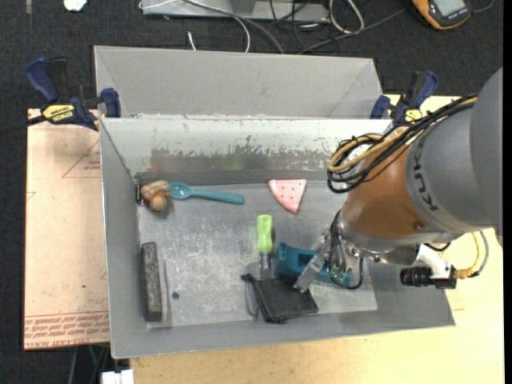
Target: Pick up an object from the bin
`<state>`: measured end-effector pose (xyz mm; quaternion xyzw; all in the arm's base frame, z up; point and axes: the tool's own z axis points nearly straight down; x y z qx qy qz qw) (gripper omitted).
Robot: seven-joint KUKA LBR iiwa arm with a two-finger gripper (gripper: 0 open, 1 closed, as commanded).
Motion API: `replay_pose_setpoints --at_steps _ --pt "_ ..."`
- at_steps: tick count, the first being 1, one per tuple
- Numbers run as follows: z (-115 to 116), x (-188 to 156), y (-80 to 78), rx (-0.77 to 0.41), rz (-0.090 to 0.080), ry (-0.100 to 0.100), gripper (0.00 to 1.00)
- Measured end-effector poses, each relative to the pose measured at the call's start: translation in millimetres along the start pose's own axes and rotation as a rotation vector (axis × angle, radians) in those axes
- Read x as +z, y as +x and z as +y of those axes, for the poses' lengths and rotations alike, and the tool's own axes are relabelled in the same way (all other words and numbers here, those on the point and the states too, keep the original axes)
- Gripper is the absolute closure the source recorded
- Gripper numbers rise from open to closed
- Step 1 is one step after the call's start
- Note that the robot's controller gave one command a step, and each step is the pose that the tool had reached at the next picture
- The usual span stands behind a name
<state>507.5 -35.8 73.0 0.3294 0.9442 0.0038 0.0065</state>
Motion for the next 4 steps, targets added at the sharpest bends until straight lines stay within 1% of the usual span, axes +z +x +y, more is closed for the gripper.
replay_pose_setpoints --at_steps 1,2,3,4 --pt "-1.2 -27.0 2.4 -0.001 0.008 0.005 1.00" --pt "0.1 -62.1 1.0 -0.002 0.004 0.002 1.00" --pt "0.0 -73.7 1.5 -0.004 0.006 0.004 1.00" --pt "-0.8 -113.5 3.3 -0.005 0.015 0.010 1.00"
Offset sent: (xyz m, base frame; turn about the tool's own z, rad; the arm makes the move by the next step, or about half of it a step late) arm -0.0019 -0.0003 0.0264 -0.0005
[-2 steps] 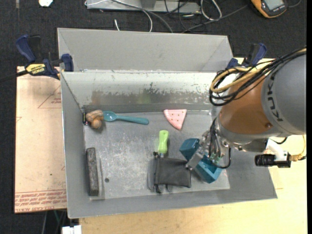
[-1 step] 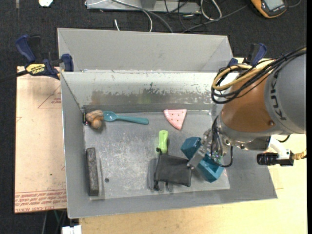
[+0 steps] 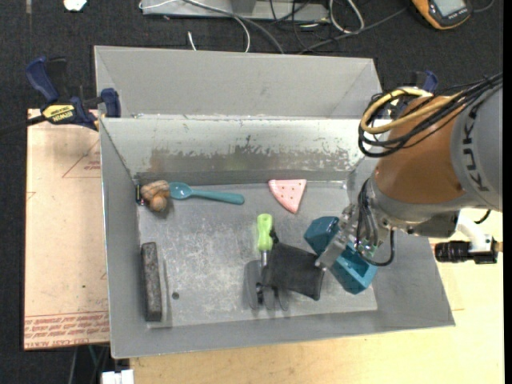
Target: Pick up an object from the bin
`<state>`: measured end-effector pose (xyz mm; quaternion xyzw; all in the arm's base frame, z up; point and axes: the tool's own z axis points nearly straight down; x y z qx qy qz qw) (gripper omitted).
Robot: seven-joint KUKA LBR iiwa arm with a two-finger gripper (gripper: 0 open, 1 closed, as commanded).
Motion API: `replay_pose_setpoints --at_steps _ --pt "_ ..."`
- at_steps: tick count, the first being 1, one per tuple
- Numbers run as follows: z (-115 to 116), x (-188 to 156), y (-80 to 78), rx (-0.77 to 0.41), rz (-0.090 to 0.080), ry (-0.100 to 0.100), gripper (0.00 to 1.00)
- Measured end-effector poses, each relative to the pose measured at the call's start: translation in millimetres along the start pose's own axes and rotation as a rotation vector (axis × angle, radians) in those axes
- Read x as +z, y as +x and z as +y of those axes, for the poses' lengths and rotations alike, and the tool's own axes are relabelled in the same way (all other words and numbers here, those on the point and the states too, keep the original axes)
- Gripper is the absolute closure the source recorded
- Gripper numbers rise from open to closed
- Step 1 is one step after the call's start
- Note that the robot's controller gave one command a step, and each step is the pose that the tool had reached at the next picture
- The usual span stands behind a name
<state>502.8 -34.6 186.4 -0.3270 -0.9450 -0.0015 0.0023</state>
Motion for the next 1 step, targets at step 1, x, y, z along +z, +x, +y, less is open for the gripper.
replay_pose_setpoints --at_steps 1 --pt "0.3 -32.6 0.1 -0.002 0.002 0.001 1.00"
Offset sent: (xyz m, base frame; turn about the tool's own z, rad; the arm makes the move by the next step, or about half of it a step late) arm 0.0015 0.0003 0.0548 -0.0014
